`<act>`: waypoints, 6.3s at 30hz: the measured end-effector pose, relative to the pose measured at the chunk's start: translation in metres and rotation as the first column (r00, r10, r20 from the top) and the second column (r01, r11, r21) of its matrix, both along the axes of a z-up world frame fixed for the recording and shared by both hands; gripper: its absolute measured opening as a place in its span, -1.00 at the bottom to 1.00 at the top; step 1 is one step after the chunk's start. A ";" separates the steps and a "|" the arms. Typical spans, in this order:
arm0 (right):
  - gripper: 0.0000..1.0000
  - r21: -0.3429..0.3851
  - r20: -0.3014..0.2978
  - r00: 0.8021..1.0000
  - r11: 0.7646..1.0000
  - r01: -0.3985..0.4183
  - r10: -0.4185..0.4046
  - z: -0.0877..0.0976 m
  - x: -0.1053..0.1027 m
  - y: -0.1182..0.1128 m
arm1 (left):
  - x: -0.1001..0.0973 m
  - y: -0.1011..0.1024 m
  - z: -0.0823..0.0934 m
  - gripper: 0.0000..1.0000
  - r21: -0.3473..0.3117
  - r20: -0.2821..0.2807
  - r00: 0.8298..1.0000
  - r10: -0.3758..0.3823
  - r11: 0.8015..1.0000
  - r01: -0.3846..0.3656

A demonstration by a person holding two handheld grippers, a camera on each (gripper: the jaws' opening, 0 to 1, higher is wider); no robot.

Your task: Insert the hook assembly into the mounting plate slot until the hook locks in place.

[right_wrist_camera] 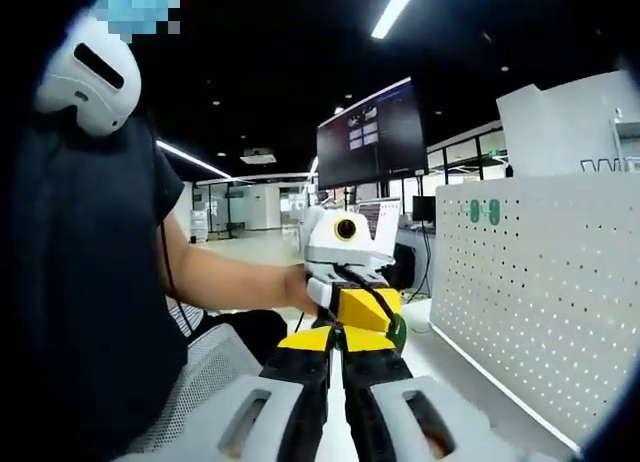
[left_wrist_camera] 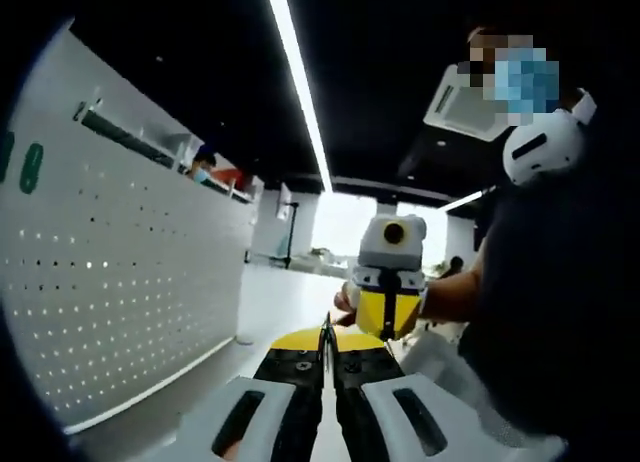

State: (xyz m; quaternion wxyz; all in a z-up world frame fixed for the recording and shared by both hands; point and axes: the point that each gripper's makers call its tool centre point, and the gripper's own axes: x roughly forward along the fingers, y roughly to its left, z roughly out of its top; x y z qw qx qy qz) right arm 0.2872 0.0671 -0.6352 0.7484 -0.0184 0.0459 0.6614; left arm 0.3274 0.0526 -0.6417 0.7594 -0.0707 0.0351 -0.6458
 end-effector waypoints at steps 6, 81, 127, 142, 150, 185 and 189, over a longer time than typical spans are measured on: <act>-0.97 -0.020 -0.007 1.000 1.000 -0.002 0.002 -0.004 0.001 0.000 | 0.009 0.010 -0.002 -0.78 0.077 0.066 0.994 0.092 0.992 -0.097; -0.98 -0.017 0.112 0.993 0.999 0.033 -0.031 0.055 0.179 0.062 | 0.050 0.063 -0.052 -0.29 0.195 0.202 0.660 0.724 0.630 -0.752; -0.98 0.023 0.210 0.973 0.996 0.088 -0.091 0.075 0.255 0.094 | 0.054 0.064 -0.064 -0.36 0.221 0.146 0.689 0.710 0.656 -0.722; -0.96 0.039 0.212 0.971 0.994 0.106 -0.112 0.074 0.258 0.092 | 0.054 0.064 -0.064 -0.36 0.220 0.137 0.693 0.708 0.660 -0.718; -0.79 0.051 0.233 0.965 0.992 0.115 -0.124 0.076 0.255 0.088 | 0.054 0.064 -0.064 -0.36 0.219 0.138 0.691 0.709 0.659 -0.720; -0.63 0.037 0.136 0.933 0.942 0.332 -0.334 0.022 0.233 -0.023 | 0.048 0.046 -0.073 -0.37 0.254 0.142 0.736 0.662 0.694 -0.674; -0.63 0.032 0.120 0.922 0.930 0.366 -0.367 0.014 0.223 -0.039 | 0.046 0.043 -0.074 -0.37 0.259 0.146 0.742 0.655 0.698 -0.667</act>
